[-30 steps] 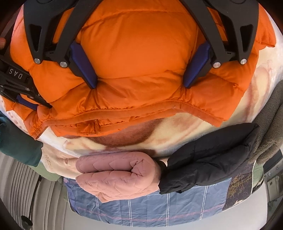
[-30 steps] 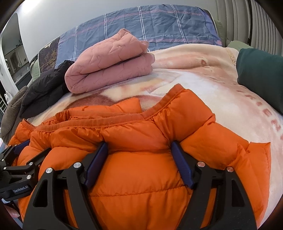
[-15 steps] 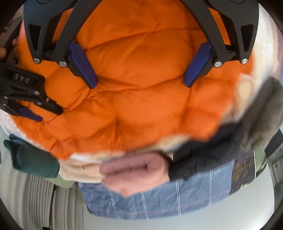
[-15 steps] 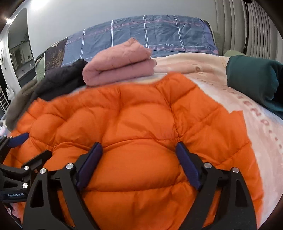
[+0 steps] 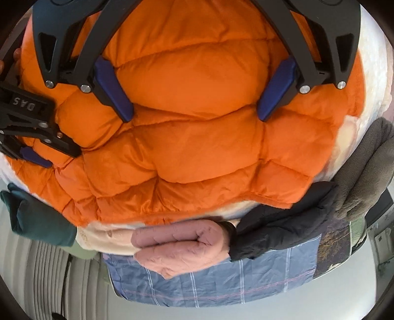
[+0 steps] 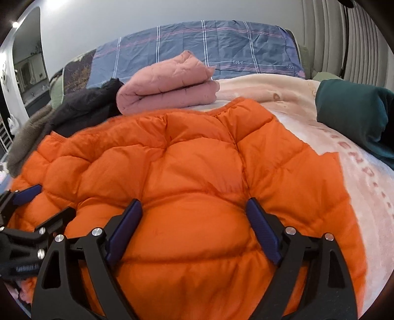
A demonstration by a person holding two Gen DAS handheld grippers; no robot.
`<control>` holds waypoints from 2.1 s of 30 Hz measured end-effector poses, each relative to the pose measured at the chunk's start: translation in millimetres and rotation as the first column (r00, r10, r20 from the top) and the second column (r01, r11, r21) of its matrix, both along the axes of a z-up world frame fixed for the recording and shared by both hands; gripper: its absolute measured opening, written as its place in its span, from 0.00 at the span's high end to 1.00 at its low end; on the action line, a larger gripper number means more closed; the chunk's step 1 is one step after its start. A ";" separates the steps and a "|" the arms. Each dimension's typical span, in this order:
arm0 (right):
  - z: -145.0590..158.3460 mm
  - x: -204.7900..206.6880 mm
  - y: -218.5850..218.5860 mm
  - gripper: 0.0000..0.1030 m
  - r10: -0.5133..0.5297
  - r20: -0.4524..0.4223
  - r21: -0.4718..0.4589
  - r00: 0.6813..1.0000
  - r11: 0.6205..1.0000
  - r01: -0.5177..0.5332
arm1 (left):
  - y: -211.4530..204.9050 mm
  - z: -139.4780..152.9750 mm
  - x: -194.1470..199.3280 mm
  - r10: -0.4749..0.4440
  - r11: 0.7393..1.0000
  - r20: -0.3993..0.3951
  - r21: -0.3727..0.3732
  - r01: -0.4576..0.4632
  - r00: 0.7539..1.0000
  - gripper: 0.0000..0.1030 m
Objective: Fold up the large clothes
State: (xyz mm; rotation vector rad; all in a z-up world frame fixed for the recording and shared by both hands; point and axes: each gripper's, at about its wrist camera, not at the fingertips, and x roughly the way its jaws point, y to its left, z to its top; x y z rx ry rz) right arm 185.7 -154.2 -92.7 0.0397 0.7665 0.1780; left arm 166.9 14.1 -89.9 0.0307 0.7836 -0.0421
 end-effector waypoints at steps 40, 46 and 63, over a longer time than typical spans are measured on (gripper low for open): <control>11.9 -145.0 -47.5 0.08 -0.012 0.110 -0.023 0.994 1.000 0.015 | -7.3 -10.2 -117.5 -0.065 0.996 0.046 0.067 0.062 0.997 0.02; 1.3 -122.2 -78.6 0.08 -0.144 0.031 -0.029 0.989 0.989 0.145 | -8.3 -10.9 -117.8 -0.061 0.996 0.049 0.063 0.058 0.997 0.02; 42.0 -152.2 -56.9 0.15 -0.053 0.207 0.028 0.977 0.998 0.048 | -2.6 -10.6 -121.2 -0.067 0.998 0.062 0.025 0.065 0.996 0.02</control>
